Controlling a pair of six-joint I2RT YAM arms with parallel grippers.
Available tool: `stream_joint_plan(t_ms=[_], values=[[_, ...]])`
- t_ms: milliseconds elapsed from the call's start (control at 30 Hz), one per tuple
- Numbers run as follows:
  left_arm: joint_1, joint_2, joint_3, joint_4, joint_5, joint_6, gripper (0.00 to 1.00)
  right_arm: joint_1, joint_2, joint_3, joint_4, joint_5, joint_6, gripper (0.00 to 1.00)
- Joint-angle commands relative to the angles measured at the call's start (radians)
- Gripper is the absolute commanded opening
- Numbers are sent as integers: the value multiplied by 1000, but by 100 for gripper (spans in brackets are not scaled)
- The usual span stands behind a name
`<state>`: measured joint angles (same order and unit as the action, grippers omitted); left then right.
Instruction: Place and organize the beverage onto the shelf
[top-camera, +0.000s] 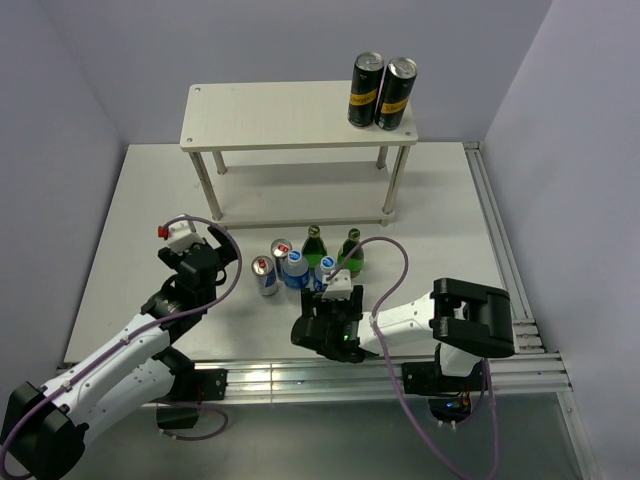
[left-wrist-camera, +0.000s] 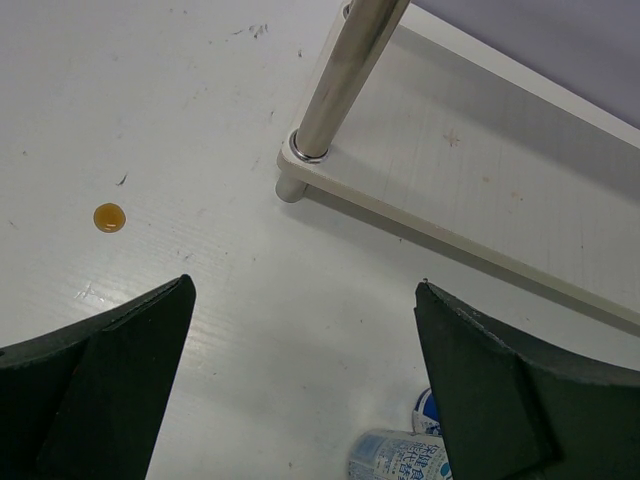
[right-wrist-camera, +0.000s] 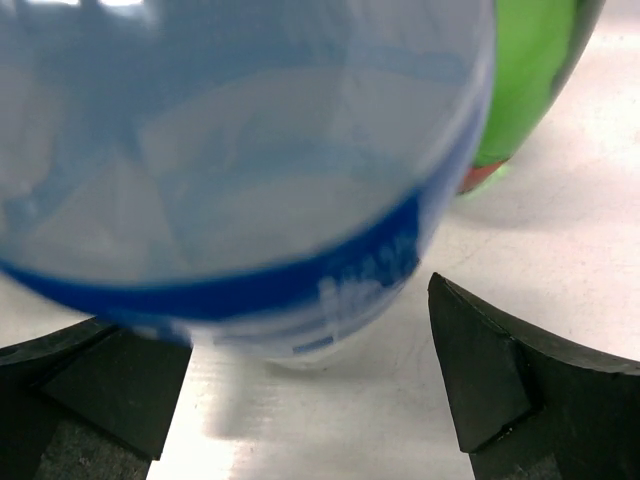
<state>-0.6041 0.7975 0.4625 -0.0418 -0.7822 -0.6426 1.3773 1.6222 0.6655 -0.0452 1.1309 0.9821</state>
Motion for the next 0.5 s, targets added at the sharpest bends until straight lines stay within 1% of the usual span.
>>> stream_joint_plan(t_ms=[0, 33, 167, 333, 433, 467], values=[[-3, -12, 1, 33, 9, 17, 99, -27, -15, 5, 91, 70, -66, 100], [-3, -14, 1, 33, 9, 17, 99, -35, -19, -6, 152, 55, -89, 100], [-3, -14, -1, 31, 9, 17, 99, -73, -25, -38, 258, 18, -189, 100], [-3, -7, 2, 31, 9, 17, 99, -121, -12, -56, 344, -2, -223, 99], [-3, -9, 1, 33, 11, 17, 99, -130, -2, -63, 375, 1, -240, 94], [-3, -9, -1, 31, 11, 17, 99, -129, 1, -61, 380, 6, -235, 86]])
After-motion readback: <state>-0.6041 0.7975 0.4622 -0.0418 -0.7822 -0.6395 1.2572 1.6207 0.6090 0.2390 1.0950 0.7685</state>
